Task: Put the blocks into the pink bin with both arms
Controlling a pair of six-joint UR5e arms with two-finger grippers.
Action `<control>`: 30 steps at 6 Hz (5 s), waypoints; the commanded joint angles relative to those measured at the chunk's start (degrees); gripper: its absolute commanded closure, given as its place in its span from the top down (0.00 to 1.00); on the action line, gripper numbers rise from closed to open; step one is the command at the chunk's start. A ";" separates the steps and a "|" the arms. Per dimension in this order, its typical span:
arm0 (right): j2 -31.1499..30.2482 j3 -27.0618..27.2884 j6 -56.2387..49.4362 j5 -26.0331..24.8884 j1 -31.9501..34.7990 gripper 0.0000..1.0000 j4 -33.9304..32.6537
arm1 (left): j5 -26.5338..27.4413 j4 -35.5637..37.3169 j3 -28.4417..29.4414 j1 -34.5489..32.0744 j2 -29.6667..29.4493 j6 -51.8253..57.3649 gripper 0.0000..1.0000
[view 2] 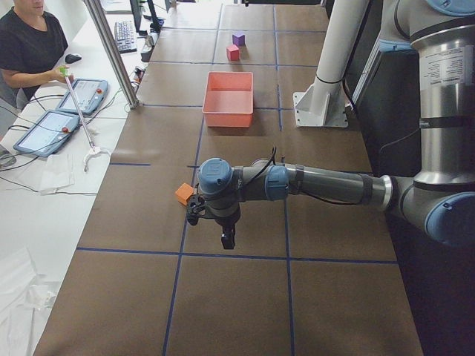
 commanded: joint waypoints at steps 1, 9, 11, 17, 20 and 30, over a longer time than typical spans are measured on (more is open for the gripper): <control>0.04 0.15 0.28 0.09 -0.09 1.00 0.05 | 0.00 -0.44 0.01 0.08 0.17 0.00 1.00; 4.41 0.24 0.11 -1.92 -13.85 1.00 5.06 | -5.45 -0.62 -0.25 0.08 0.26 0.17 1.00; 4.78 -1.59 -0.07 -7.96 -18.70 1.00 12.92 | -5.45 -0.62 -0.25 0.08 0.52 0.09 1.00; 6.96 -7.47 -0.24 -8.86 -23.73 1.00 15.34 | -5.54 -0.62 -0.60 -0.01 0.70 0.09 1.00; 9.17 -10.74 -0.24 -11.06 -26.09 0.90 15.52 | -5.54 -0.62 -0.87 -0.01 0.79 0.09 1.00; 35.15 10.45 51.79 -14.27 -48.54 0.09 -0.74 | -5.01 -23.08 0.28 20.61 -3.49 -1.75 1.00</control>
